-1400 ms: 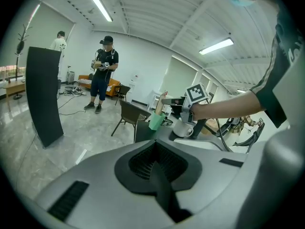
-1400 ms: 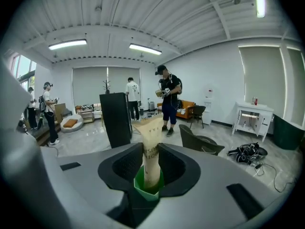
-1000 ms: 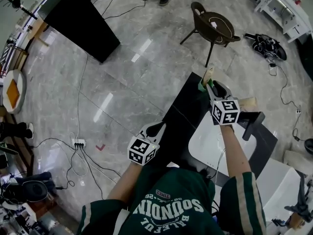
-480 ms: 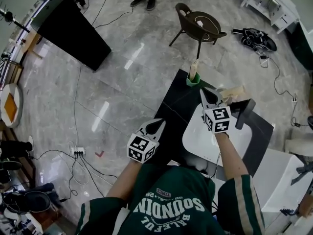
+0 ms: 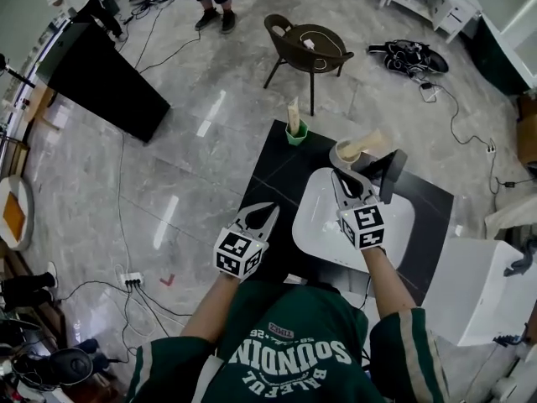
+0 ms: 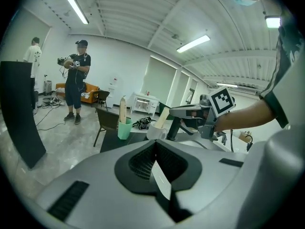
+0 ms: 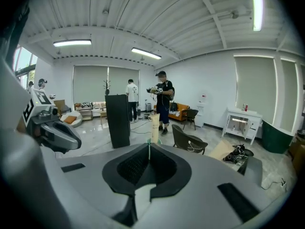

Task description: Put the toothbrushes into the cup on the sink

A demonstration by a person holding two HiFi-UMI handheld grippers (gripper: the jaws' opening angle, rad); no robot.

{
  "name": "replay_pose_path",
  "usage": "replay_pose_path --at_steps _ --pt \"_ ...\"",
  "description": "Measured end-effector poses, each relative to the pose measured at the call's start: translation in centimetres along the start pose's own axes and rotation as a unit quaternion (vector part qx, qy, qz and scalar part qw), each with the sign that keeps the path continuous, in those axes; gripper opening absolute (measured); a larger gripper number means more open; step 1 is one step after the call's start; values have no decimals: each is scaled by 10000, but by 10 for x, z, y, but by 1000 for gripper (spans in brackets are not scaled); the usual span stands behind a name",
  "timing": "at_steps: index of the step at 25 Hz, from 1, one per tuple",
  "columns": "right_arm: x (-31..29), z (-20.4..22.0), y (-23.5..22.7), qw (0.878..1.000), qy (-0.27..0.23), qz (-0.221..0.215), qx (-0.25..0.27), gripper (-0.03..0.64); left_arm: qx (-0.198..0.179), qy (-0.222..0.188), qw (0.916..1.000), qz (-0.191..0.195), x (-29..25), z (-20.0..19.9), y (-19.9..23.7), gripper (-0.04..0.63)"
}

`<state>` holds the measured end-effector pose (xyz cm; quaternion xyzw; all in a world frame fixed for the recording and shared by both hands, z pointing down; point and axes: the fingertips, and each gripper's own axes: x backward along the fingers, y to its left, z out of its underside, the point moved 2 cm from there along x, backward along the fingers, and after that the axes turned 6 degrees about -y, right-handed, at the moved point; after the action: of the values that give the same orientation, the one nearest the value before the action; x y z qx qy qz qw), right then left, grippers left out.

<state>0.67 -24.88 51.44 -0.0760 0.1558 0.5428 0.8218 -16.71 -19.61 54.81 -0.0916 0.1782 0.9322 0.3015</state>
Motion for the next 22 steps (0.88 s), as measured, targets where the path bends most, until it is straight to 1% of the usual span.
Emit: replay_pose_path --at_steps 6,11,15,19,22 --pt "58 11 -7 9994 82 253 -216 43 -152 44 9995 258 -16 -11 -37 11" --pt "108 22 -20 9985 102 458 -298 43 -322 22 9984 466 -34 -24 -75 11" --pt "147 27 -39 9952 -24 801 -562 43 -398 38 9973 610 -49 -28 -101 11" --pt "180 35 -56 9893 -148 1147 -885 43 -461 98 9959 774 -64 -28 -127 11" --pt "201 41 -65 9853 -202 1370 -1004 43 -521 145 9945 892 -75 -29 -144 11"
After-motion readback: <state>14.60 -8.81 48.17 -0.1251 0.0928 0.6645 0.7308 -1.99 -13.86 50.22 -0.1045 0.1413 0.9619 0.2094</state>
